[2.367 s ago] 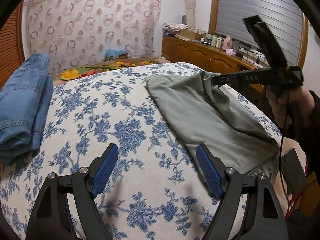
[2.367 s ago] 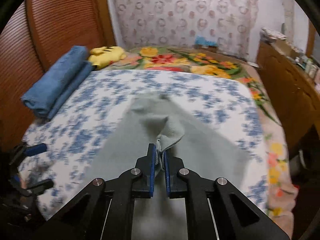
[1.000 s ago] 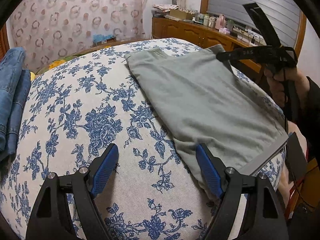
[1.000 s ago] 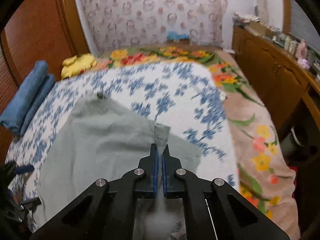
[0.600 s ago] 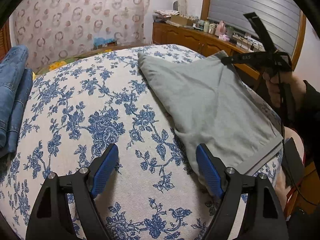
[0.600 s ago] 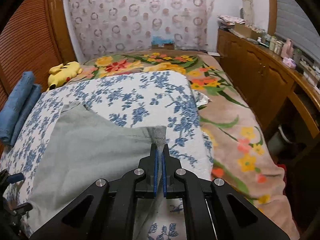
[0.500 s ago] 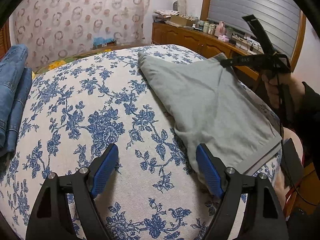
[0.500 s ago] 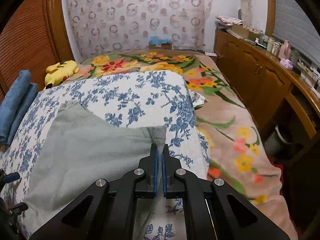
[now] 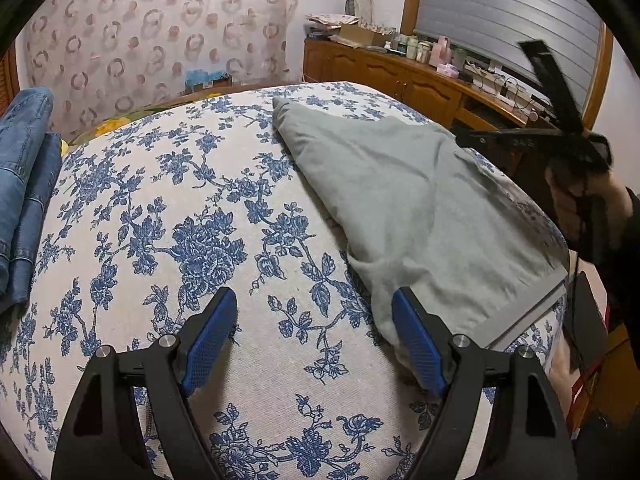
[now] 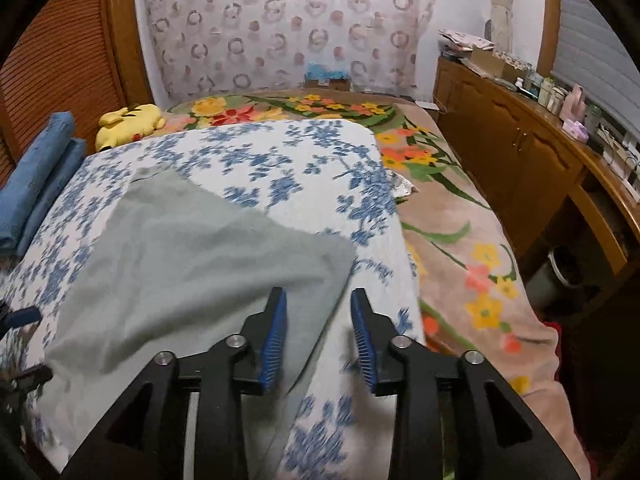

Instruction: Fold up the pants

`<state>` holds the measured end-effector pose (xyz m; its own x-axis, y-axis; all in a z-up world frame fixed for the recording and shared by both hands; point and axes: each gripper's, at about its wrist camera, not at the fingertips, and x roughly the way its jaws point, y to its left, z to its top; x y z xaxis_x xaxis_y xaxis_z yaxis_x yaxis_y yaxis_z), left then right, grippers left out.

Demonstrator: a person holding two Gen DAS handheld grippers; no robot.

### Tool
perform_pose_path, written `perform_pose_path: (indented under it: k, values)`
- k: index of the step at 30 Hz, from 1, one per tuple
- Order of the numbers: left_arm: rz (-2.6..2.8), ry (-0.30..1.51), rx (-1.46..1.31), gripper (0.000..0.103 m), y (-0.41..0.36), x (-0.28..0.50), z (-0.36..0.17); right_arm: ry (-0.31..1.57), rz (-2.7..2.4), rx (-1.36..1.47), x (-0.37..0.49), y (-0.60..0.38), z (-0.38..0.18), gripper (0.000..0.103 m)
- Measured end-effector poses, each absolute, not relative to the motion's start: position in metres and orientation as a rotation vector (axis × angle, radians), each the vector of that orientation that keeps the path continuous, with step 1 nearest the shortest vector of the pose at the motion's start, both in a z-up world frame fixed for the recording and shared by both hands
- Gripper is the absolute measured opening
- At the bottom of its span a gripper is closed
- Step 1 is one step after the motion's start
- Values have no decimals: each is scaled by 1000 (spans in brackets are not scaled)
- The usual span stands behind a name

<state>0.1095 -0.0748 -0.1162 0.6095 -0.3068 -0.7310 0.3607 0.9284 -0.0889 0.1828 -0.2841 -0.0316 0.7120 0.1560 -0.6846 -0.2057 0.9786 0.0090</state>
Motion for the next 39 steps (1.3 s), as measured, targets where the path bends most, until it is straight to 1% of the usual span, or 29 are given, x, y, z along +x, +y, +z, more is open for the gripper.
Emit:
perform_pose_path:
  k: [4, 8, 11, 16, 31, 35, 39]
  values:
    - [-382, 834, 75, 81, -76, 111, -117, 751, 256, -96, 156, -269, -37, 43]
    - [-380, 836, 84, 81, -76, 111, -118, 790, 296, -131, 148, -257, -52, 43]
    - [-380, 835, 83, 81, -76, 111, -118, 760, 288, -163, 145, -255, -55, 44]
    - [-381, 836, 84, 81, -76, 111, -117, 742, 287, -173, 142, -250, -58, 50]
    - [-428, 786, 84, 81, -68, 69, -100, 760, 264, -174, 135, -249, -55, 51]
    - [-474, 786, 102, 80, -75, 59, -100, 732, 285, -129, 110, -255, -41, 51]
    - [-500, 793, 129, 75, -82, 52, -104, 692, 293, -115, 74, -262, -30, 51]
